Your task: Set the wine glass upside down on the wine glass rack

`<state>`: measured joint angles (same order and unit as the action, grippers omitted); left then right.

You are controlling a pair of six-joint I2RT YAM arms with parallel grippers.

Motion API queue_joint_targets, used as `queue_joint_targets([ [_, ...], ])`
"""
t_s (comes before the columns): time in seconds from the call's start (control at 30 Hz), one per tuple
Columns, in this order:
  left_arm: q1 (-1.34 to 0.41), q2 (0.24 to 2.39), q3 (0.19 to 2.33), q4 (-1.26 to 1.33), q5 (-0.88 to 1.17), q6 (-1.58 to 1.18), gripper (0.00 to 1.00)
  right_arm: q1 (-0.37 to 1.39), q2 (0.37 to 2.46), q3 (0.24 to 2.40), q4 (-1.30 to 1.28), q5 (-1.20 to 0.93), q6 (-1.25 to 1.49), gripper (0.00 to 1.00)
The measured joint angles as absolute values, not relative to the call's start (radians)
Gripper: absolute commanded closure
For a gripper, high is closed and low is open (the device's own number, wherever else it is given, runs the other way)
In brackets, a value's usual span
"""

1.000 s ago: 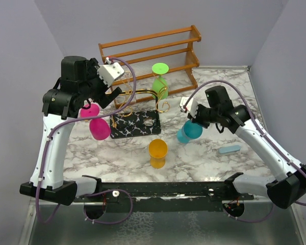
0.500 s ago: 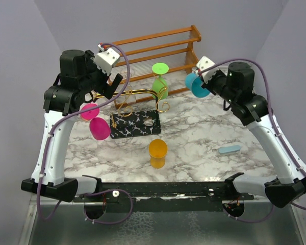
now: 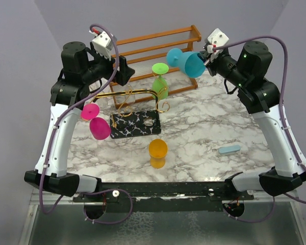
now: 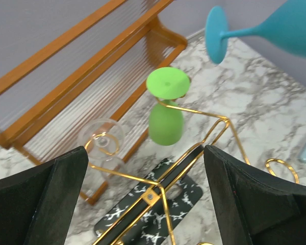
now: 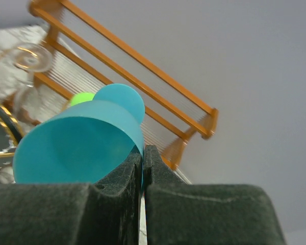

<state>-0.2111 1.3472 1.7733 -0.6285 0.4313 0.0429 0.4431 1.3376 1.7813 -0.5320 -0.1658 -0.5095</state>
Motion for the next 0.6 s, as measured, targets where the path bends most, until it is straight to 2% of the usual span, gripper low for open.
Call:
queue_joint_targets([
  [0.3,-0.211,1.378,1.697,-0.395,0.606,-0.287,0.15,0.443,1.382,1.864,-0.580,-0.471,-0.403,0.99],
  [0.5,-0.211,1.403,1.623,-0.289,0.688,-0.462,0.24,0.443,1.395,1.867,-0.583,-0.592,-0.371,0.99],
  [0.6,-0.212,1.416,1.599,-0.262,0.714,-0.517,0.32,0.443,1.399,1.867,-0.583,-0.624,-0.367,0.99],
])
